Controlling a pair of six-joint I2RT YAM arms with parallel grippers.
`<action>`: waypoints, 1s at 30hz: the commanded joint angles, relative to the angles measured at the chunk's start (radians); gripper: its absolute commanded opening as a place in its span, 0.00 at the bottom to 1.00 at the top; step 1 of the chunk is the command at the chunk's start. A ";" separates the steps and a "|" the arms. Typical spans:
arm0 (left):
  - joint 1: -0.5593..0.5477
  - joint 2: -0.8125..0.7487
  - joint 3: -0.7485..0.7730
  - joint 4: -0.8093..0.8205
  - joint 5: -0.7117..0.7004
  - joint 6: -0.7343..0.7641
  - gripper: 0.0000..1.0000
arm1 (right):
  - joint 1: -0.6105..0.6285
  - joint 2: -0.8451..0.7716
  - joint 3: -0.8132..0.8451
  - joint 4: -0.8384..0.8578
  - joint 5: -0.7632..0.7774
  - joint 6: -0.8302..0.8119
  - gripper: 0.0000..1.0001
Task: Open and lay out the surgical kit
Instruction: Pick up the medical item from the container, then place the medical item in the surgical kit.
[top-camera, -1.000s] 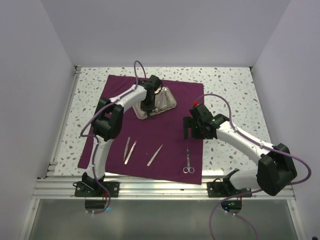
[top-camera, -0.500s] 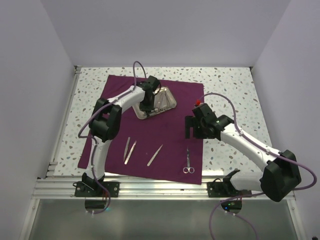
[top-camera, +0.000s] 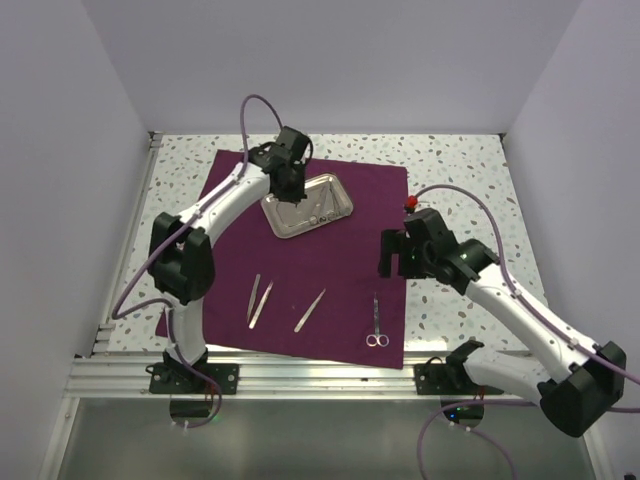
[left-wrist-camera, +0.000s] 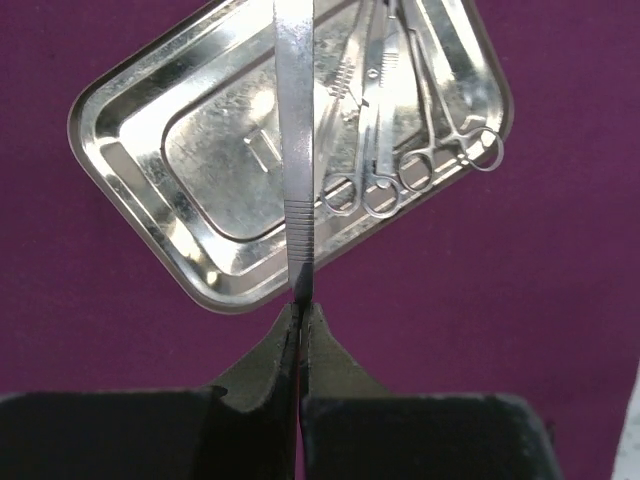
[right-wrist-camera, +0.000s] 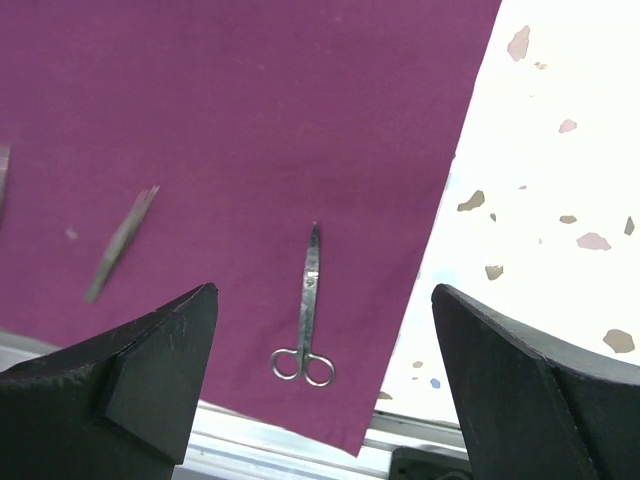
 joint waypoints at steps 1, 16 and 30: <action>-0.053 -0.102 -0.028 -0.028 0.014 -0.080 0.00 | -0.004 -0.104 0.071 -0.077 0.003 -0.005 0.92; -0.625 -0.211 -0.229 0.035 -0.167 -0.689 0.00 | -0.003 -0.381 0.219 -0.471 0.117 0.100 0.98; -0.763 -0.373 -0.477 -0.109 -0.332 -0.778 0.00 | -0.003 -0.614 0.213 -0.645 0.092 0.127 0.98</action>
